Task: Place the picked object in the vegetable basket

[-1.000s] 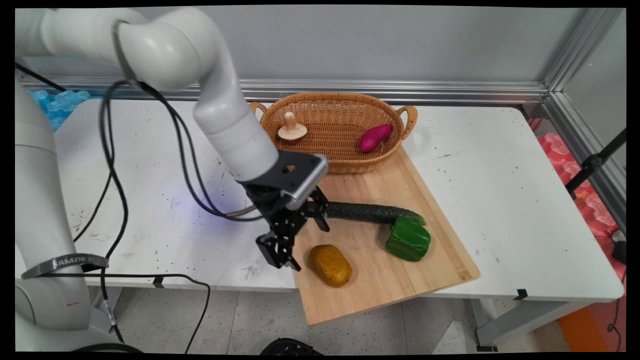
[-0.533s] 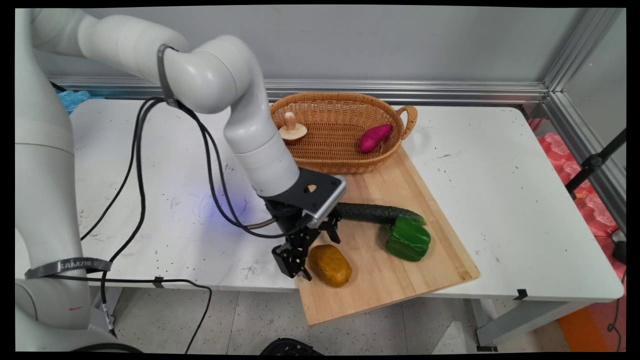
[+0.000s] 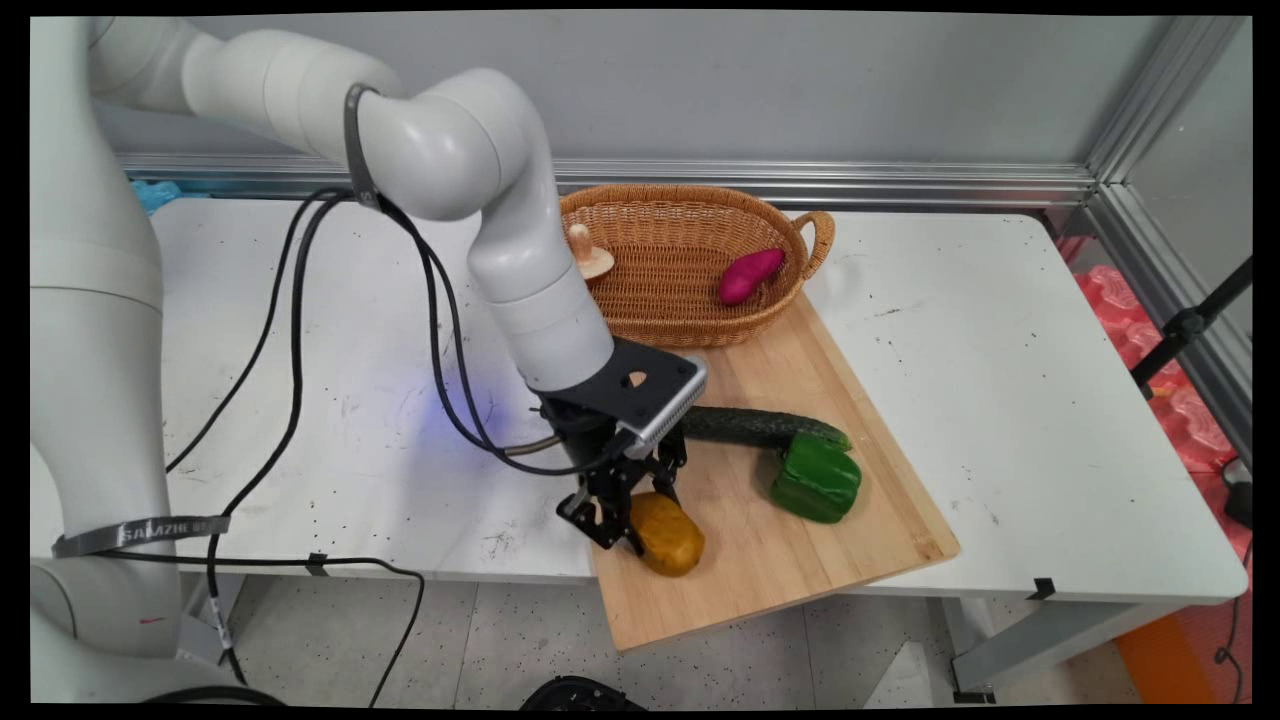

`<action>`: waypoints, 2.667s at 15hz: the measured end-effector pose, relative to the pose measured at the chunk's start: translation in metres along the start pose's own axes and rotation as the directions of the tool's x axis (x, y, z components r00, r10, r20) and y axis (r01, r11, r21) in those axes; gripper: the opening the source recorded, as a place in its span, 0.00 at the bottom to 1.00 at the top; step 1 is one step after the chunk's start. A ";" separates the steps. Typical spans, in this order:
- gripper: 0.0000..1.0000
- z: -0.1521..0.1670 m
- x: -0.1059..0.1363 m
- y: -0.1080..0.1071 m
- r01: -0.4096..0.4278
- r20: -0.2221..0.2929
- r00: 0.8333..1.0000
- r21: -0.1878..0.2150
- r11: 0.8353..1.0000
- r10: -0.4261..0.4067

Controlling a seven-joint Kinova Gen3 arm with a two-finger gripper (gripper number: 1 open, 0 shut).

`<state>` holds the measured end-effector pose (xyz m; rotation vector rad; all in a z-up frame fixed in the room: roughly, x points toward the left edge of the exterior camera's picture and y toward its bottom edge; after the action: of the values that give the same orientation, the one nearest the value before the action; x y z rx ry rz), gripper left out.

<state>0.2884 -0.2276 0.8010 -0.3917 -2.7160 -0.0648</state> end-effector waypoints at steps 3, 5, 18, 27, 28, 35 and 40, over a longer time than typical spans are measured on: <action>0.00 -0.017 0.003 0.000 -0.001 0.005 1.000 -0.010 1.000 0.001; 0.00 -0.035 0.007 0.000 0.010 0.007 1.000 -0.012 1.000 -0.010; 0.00 -0.156 -0.033 -0.036 0.432 -0.032 0.898 0.245 0.868 -0.439; 0.00 -0.186 -0.068 -0.084 0.661 -0.146 0.726 0.418 0.623 -0.672; 0.00 -0.187 -0.074 -0.092 0.683 -0.160 0.699 0.440 0.583 -0.697; 0.00 -0.165 -0.113 -0.144 0.749 -0.201 0.581 0.512 0.421 -0.788; 0.00 -0.136 -0.133 -0.171 0.783 -0.211 0.515 0.509 0.356 -0.831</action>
<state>0.4093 -0.4399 0.8765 1.1959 -2.5312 0.4782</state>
